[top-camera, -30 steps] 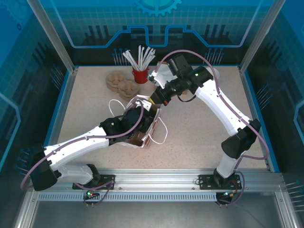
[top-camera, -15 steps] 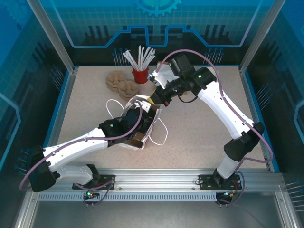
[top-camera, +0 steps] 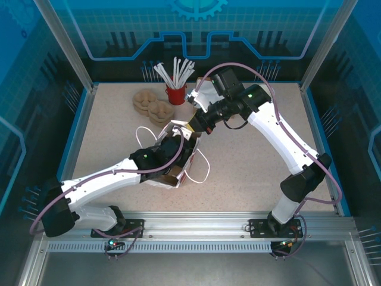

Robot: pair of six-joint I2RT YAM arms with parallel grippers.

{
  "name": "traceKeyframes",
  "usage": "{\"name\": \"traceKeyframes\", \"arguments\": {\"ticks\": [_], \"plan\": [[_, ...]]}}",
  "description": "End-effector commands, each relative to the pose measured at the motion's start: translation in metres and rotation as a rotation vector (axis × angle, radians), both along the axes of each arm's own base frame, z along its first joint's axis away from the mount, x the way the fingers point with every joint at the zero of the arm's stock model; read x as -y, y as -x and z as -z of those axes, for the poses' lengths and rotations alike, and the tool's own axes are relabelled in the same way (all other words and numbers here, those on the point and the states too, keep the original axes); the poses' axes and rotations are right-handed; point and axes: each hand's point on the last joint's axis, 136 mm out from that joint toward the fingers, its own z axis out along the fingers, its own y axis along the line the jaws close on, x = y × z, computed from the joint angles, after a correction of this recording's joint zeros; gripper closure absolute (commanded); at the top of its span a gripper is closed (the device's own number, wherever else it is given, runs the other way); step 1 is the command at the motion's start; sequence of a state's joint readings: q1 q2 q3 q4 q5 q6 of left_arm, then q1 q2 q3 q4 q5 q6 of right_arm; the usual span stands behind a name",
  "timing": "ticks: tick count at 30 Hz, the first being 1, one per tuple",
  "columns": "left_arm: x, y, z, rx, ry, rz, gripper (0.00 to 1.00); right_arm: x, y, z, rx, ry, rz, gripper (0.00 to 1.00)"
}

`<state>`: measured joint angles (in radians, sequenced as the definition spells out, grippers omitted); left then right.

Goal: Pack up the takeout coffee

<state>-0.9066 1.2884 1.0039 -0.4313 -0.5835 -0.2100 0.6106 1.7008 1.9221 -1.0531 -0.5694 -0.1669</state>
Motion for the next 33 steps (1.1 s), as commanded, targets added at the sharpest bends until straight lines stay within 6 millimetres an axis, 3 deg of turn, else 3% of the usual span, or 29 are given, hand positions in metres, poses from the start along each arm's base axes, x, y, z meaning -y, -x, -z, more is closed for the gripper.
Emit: {"name": "traceKeyframes", "arguments": {"ticks": [1,11,21,33], "plan": [[0.003,0.002,0.004,-0.039,-0.001,-0.011,0.40,-0.003,0.016,-0.009,0.004,-0.042,-0.051,1.00],[0.016,0.002,0.017,-0.121,0.003,-0.027,0.40,0.010,0.016,0.004,-0.033,-0.066,-0.034,1.00],[0.027,0.001,0.035,-0.215,-0.043,-0.033,0.40,0.017,-0.004,0.020,-0.089,-0.099,-0.028,1.00],[0.035,-0.004,0.054,-0.296,-0.089,-0.042,0.40,0.023,-0.018,0.036,-0.127,-0.119,-0.008,0.87]]}}
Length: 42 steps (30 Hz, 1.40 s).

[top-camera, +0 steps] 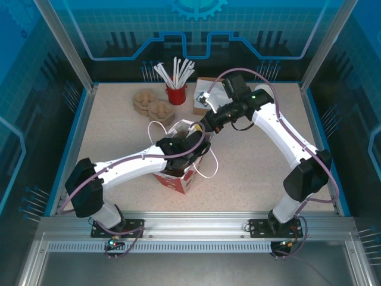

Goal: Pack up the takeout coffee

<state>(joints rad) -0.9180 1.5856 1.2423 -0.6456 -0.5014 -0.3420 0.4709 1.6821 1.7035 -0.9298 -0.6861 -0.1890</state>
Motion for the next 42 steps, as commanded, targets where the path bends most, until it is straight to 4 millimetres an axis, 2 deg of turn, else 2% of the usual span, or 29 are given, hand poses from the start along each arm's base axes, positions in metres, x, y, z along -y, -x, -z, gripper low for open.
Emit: {"name": "traceKeyframes", "arguments": {"ticks": [1,4,17,22,29,35,40,42], "plan": [[0.001,0.001,0.009,-0.063,-0.004,-0.010,0.39,-0.007,0.009,-0.007,-0.030,-0.083,-0.059,0.85],[0.001,-0.001,0.013,-0.085,0.002,-0.014,0.40,-0.005,0.005,-0.004,-0.041,-0.081,-0.045,0.79],[0.007,-0.002,0.025,-0.197,0.026,-0.017,0.41,0.004,-0.007,0.001,-0.083,-0.062,0.031,0.65],[0.003,-0.001,0.029,-0.239,0.024,-0.025,0.41,0.012,-0.014,-0.011,-0.055,-0.069,0.096,0.57],[0.003,-0.003,0.031,-0.286,0.031,-0.026,0.41,0.026,-0.023,-0.028,-0.036,-0.058,0.226,0.52],[0.004,-0.004,0.039,-0.321,0.021,-0.028,0.41,0.054,-0.032,-0.053,0.002,-0.073,0.415,0.49],[0.003,0.000,0.052,-0.357,-0.004,-0.028,0.42,0.075,-0.028,-0.069,0.014,-0.081,0.552,0.48],[0.004,0.001,0.056,-0.373,-0.008,-0.027,0.42,0.082,-0.024,-0.070,-0.012,-0.086,0.607,0.47]]}}
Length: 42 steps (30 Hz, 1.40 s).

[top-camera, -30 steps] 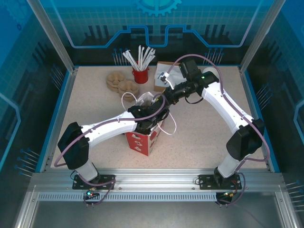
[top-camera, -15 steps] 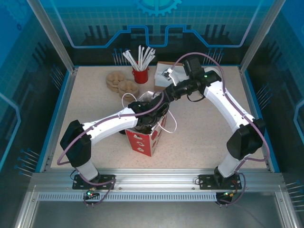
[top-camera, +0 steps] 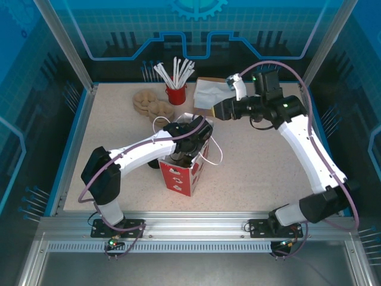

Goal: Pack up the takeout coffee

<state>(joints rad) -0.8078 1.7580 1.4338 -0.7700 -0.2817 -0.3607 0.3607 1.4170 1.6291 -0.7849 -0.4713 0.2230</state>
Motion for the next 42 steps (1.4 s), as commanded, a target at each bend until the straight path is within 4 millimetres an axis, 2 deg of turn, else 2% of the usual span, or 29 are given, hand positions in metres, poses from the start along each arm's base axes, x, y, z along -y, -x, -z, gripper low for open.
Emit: {"name": "traceKeyframes", "arguments": {"ticks": [1,5,10,18,22,33,42], "plan": [[-0.007,0.023,0.038,-0.160,-0.064,0.015,0.42,0.015,0.000,0.004,-0.073,-0.026,0.136,0.48],[-0.008,0.025,0.046,-0.191,-0.080,0.013,0.42,0.025,0.014,0.018,-0.150,-0.037,0.224,0.49],[-0.010,0.029,0.054,-0.216,-0.090,0.011,0.42,0.032,0.033,0.044,-0.268,-0.032,0.345,0.49],[-0.012,0.034,0.063,-0.235,-0.092,0.002,0.43,0.031,0.049,0.070,-0.467,-0.048,0.525,0.49],[-0.014,0.038,0.069,-0.248,-0.091,-0.006,0.43,0.023,0.056,0.080,-0.543,-0.028,0.549,0.50],[-0.019,0.046,0.085,-0.273,-0.121,-0.003,0.44,0.013,0.068,0.083,-0.605,-0.052,0.560,0.49],[-0.015,0.049,0.090,-0.283,-0.127,0.000,0.44,0.002,0.076,0.082,-0.640,-0.072,0.550,0.49]]}}
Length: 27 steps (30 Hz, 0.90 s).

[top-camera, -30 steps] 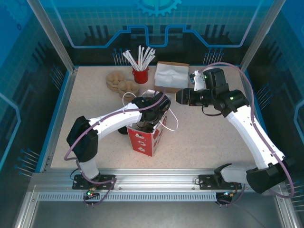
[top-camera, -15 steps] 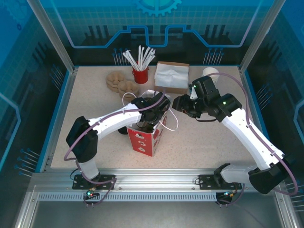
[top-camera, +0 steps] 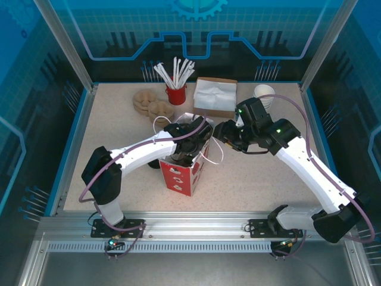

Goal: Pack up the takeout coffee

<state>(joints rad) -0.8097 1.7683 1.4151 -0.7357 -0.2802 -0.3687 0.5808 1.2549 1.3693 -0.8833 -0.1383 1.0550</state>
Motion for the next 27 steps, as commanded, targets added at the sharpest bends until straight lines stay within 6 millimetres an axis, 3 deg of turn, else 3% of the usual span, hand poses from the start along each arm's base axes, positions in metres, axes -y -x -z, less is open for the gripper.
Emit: {"name": "traceKeyframes", "arguments": {"ticks": [1,16,27], "plan": [[-0.019,0.051,0.083,-0.287,-0.138,0.008,0.44,-0.003,0.009,0.001,-0.033,-0.007,0.003,0.49],[-0.011,0.042,0.065,-0.250,-0.118,0.015,0.41,-0.014,0.001,-0.005,-0.016,-0.047,0.012,0.46],[-0.006,0.022,0.018,-0.192,-0.050,-0.009,0.30,-0.012,-0.003,-0.009,-0.004,-0.054,0.037,0.46]]}}
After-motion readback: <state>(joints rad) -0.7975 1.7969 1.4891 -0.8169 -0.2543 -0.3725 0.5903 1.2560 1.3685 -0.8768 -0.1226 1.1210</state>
